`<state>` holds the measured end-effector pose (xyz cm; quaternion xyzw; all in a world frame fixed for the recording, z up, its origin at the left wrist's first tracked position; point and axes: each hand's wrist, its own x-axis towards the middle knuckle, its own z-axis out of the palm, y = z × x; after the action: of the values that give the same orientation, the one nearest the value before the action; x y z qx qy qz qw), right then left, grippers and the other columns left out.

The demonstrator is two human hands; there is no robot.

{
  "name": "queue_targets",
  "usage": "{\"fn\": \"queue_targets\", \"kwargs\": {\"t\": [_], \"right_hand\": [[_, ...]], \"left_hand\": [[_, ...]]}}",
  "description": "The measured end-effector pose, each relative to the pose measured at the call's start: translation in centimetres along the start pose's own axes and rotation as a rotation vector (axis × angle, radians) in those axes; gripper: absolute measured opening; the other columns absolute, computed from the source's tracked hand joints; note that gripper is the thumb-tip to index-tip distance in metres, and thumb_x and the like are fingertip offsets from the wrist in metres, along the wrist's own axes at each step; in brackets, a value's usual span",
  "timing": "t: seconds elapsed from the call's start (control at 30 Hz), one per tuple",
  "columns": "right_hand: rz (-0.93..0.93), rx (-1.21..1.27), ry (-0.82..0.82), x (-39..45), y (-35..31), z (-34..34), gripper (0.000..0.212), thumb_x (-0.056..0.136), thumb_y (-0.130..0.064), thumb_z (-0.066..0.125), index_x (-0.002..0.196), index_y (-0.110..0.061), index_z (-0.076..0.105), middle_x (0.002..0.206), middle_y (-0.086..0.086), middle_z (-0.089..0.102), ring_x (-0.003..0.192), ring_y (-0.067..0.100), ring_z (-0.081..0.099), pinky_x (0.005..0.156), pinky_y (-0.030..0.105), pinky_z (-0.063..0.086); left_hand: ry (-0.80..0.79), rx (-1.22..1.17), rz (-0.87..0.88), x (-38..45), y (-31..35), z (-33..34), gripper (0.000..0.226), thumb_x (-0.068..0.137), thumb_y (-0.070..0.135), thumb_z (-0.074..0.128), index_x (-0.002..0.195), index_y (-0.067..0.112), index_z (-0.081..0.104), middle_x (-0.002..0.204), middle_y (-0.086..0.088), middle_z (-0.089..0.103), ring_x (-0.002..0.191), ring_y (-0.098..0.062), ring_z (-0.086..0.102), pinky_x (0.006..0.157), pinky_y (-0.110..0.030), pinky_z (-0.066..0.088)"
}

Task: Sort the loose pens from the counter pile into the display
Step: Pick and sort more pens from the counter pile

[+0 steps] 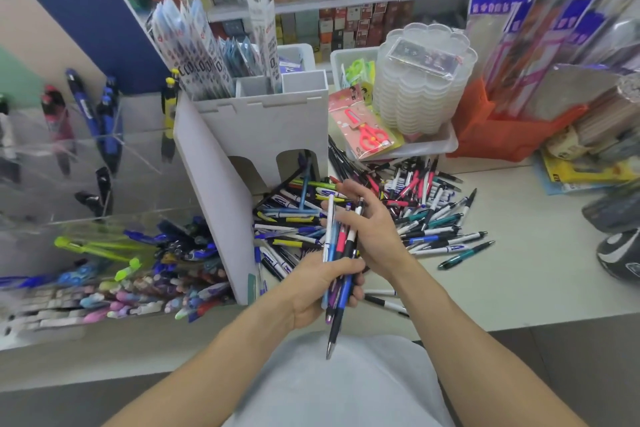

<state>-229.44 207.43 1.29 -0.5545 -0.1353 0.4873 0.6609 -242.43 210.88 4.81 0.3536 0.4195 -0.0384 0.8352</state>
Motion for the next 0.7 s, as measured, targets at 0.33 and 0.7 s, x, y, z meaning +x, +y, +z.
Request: {"fn": "queue_targets", "kwargs": {"t": [0.33,0.7], "right_hand": [[-0.017,-0.285,-0.057,-3.3,0.3,1.7,0.044,0.101,-0.004,0.055,0.136,-0.030,0.057,0.109,0.008,0.062,0.085,0.011,0.068,0.073,0.025,0.056],[0.127,-0.149,0.068,-5.0,0.3,0.6,0.028,0.100,-0.035,0.059,0.127,-0.026,0.058,0.127,0.000,0.065,0.113,0.016,0.066,0.093,0.039,0.055]], "left_hand": [[-0.061,0.036,0.011,-1.0,-1.8,-1.4,0.012,0.088,0.001,0.071,0.098,-0.001,0.065,0.083,-0.020,0.067,0.073,-0.034,0.069,0.073,-0.042,0.058],[-0.124,0.141,0.070,-1.9,-2.6,-2.4,0.014,0.090,0.002,0.068,0.100,-0.003,0.060,0.075,-0.016,0.064,0.065,-0.029,0.064,0.077,-0.047,0.059]]}}
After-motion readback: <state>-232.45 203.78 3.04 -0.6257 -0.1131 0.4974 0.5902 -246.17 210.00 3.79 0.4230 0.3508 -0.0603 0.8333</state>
